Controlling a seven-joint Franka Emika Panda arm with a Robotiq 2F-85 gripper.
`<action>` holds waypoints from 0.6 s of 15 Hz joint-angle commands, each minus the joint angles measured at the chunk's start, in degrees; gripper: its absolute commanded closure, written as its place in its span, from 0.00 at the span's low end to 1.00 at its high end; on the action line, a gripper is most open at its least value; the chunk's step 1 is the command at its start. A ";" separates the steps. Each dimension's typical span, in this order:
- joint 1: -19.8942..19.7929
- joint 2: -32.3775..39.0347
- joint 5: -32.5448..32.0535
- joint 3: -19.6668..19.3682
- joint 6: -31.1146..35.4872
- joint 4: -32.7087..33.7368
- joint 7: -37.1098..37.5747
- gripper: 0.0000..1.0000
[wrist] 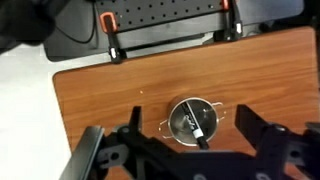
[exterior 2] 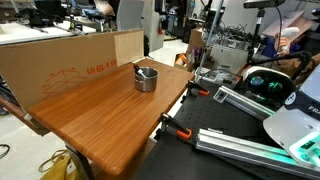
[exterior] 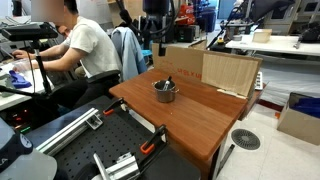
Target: Put the marker on the desk
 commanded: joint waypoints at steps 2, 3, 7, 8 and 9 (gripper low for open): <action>0.13 4.99 -2.01 0.36 5.75 0.44 0.93 0.00; 0.20 6.02 -2.12 0.37 6.44 0.60 0.97 0.00; 0.55 11.07 -1.67 0.43 7.32 2.34 0.46 0.00; 0.74 12.17 -2.14 0.48 7.99 2.63 1.13 0.00; 1.03 13.55 -2.86 0.50 8.73 3.11 1.85 0.00</action>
